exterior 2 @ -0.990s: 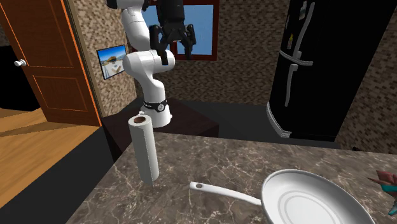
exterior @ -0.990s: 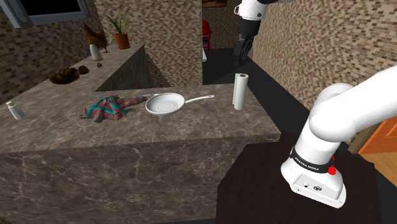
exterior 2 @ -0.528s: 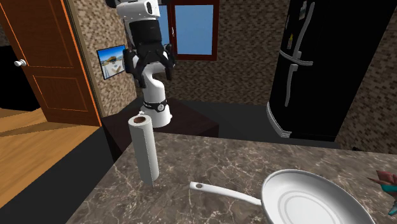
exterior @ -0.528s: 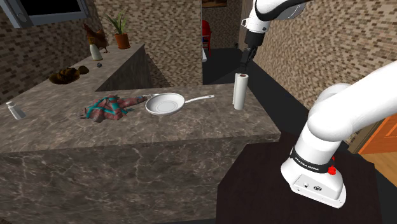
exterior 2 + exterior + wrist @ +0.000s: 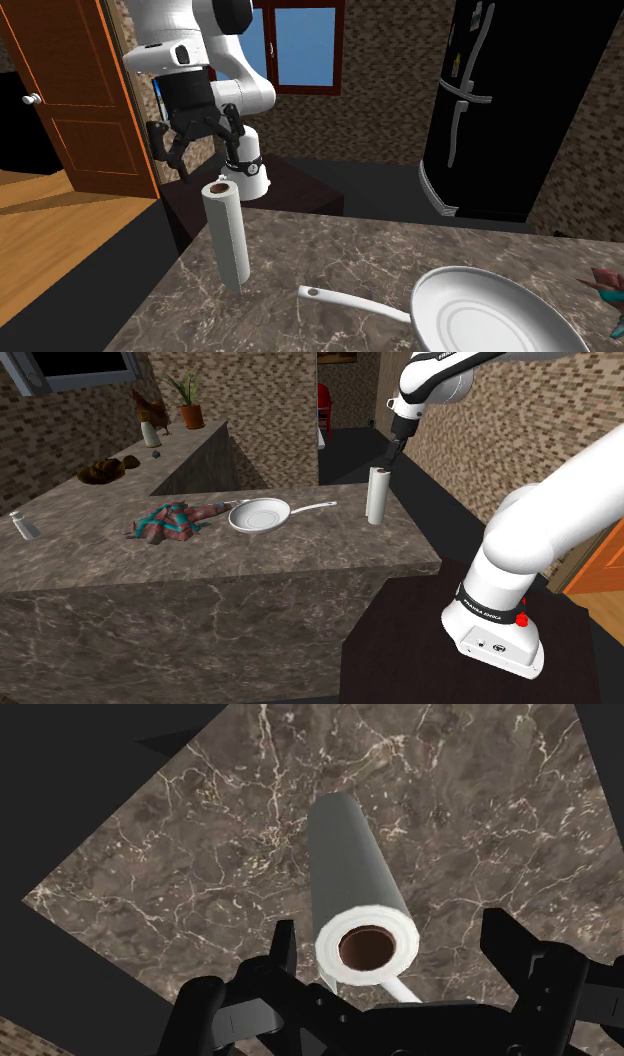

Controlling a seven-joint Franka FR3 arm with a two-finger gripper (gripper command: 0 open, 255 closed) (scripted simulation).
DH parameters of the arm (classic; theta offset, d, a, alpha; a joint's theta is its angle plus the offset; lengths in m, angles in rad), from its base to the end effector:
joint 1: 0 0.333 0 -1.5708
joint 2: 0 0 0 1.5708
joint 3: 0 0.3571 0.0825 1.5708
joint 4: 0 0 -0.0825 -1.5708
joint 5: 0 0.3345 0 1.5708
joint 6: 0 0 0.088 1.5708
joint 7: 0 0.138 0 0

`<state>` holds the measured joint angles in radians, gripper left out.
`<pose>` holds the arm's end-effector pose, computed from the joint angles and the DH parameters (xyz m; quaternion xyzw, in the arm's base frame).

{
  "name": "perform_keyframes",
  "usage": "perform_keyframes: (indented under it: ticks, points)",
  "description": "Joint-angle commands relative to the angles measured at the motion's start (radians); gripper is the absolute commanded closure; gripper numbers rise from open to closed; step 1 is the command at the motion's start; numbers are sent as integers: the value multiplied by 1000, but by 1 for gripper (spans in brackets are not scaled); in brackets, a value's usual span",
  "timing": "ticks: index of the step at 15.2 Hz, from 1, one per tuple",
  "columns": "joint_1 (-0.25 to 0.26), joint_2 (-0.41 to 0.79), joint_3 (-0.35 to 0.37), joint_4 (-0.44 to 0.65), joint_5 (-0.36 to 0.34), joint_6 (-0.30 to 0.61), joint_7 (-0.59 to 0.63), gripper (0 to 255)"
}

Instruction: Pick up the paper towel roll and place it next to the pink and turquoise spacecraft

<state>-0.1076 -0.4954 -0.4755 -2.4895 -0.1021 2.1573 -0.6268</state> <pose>0.2888 -0.2166 0.4806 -0.9939 -0.0660 -0.0862 0.0217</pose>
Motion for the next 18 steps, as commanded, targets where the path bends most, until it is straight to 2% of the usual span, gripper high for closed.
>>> perform_keyframes:
  ticks: [1, 7, 15, 16, 18]
  points:
    - [4, 26, -20, -5, 5, 32, -21, 0]
    - [20, 83, -40, -51, 22, 133, -36, 0]
    - [20, 83, -40, -51, 22, 133, -36, 0]
    - [20, 83, -40, -51, 22, 133, -36, 255]
    - [20, 83, -40, -51, 22, 133, -36, 255]
